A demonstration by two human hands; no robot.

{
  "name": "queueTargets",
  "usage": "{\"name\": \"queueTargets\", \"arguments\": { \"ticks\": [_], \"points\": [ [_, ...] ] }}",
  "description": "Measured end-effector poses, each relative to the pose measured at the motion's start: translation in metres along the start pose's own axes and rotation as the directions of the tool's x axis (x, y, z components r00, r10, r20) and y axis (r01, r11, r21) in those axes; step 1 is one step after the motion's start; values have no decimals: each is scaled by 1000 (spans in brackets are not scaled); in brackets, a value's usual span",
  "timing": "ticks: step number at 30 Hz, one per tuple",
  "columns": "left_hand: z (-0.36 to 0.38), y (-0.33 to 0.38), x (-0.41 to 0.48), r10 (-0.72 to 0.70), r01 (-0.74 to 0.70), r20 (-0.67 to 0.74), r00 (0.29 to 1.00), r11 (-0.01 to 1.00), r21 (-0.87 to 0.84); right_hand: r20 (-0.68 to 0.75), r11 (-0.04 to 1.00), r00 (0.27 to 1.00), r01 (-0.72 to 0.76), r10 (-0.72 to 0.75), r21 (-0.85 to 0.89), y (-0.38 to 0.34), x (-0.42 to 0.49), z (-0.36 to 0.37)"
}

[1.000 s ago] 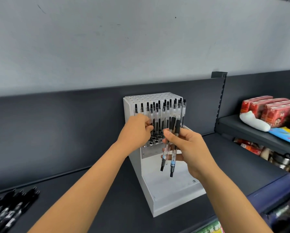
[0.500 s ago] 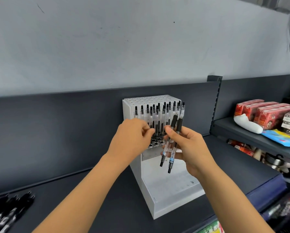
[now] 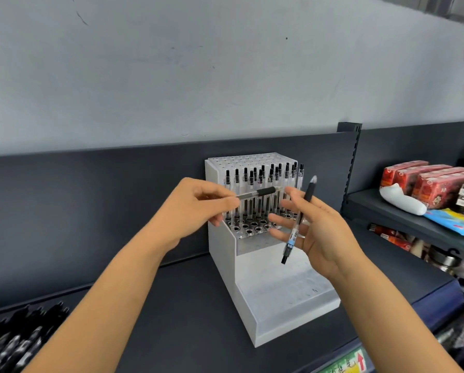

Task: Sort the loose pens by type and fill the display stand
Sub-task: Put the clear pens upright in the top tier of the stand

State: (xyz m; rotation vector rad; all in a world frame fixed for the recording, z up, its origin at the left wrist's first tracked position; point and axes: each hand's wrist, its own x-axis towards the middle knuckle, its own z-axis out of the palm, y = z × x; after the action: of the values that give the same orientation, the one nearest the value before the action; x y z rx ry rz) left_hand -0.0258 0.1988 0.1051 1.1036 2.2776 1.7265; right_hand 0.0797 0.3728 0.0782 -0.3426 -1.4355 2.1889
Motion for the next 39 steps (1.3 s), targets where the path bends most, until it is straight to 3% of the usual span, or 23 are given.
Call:
{"name": "queueTargets", "arguments": {
  "ticks": [3,6,11,13,16,18,20,22,26,28,31,35,39],
  "points": [
    [-5,1,2,-9,8,-23,1000,999,-48,62,999,997,-32,34,-32,5,-2,7],
    [-5,0,3,-18,18,1,1000,999,-49,90,999,996,-29,25,46,13,-5,20],
    [-7,0,3,-12,15,43,999,998,-56,8,987,1000,-14,13,158,20,-5,31],
    [-7,-2,5,8,-9,-15,1000,996,-85,-11,989,1000,-3,5,151,20,-4,32],
    [0,-6,8,-12,-66,-209,978,931,-359,26,992,999,-29,26,121,24,-4,33],
    [11,-10,8,-60,-63,-233,971,871,-487,89,995,994,-64,56,81,29,-5,35],
    [22,-15,8,-35,-70,-232,972,902,-426,110,996,991,-79,74,38,33,-6,36],
    [26,-18,10,40,-136,-290,956,939,-317,43,999,998,-40,40,4,36,-5,35],
    [19,-21,20,217,-231,-450,866,973,25,-129,971,977,144,-171,-193,34,1,21],
    [20,-26,26,271,-202,-380,884,956,212,-160,961,969,147,-188,-235,32,1,15],
    [23,-34,32,276,-166,-230,933,899,405,-194,979,976,60,-99,-195,30,1,7],
    [32,-43,35,211,-143,-77,974,846,513,-195,997,980,27,-42,-77,27,1,5],
    [41,-44,36,124,-86,-36,992,843,531,-158,992,984,62,-79,-112,26,-3,4]
  ]
}}
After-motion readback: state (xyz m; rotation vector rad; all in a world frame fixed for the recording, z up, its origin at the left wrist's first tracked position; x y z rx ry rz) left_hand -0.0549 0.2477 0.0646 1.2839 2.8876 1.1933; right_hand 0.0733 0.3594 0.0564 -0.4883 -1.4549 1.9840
